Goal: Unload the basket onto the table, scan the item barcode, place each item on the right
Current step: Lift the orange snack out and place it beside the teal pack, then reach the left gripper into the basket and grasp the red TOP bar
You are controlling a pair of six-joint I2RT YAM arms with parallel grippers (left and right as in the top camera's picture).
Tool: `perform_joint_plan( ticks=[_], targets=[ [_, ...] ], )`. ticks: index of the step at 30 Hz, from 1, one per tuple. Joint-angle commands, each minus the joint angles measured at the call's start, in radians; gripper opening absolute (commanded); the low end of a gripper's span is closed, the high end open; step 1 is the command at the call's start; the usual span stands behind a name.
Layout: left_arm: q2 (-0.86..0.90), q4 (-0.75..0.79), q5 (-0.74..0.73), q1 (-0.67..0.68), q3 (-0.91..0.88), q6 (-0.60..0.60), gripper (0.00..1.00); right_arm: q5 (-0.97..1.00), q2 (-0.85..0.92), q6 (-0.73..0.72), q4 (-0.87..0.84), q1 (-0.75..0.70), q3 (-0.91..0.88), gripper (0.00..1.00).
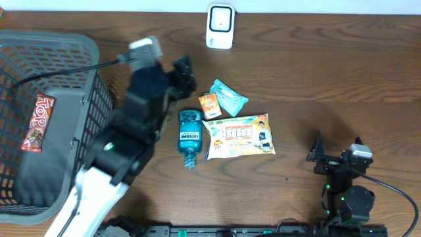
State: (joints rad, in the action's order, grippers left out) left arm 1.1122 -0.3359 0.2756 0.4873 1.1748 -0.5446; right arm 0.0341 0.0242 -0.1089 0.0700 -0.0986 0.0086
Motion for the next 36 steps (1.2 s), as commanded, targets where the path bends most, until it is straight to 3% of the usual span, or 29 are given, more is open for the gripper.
perform_joint_plan(
  ticks=[1,7,11,14,17,22,29,33,36],
  targets=[
    [-0.084,-0.072,0.267,-0.065,0.039,0.099,0.72,0.005,-0.004,0.013,0.001,0.001,-0.003,0.99],
    [-0.181,-0.121,0.372,-0.266,0.046,0.080,0.76,0.005,-0.004,0.013,0.001,0.001,-0.003,0.99],
    [-0.192,-0.220,0.364,-0.471,0.046,-0.032,0.79,0.005,-0.004,0.013,0.001,0.001,-0.003,0.99],
    [-0.169,-0.311,0.294,-0.631,0.046,-0.109,0.80,0.005,-0.004,0.013,0.001,0.001,-0.003,0.99],
    [-0.122,-0.354,0.146,-0.784,0.045,-0.112,0.80,0.005,-0.004,0.013,0.001,0.001,-0.003,0.99],
    [0.003,-0.387,0.042,-0.975,0.038,-0.109,0.86,0.005,-0.004,0.013,0.001,0.001,-0.003,0.99],
    [0.234,-0.361,0.043,-1.082,0.017,0.074,0.84,0.005,-0.004,0.013,0.001,0.001,-0.003,0.99],
    [0.380,-0.312,0.048,-1.085,0.017,0.235,0.83,0.005,-0.004,0.013,0.000,0.001,-0.003,0.99],
    [0.466,-0.275,0.050,-1.085,0.017,0.290,0.81,0.005,-0.004,0.013,0.001,0.001,-0.003,0.99]
  ],
)
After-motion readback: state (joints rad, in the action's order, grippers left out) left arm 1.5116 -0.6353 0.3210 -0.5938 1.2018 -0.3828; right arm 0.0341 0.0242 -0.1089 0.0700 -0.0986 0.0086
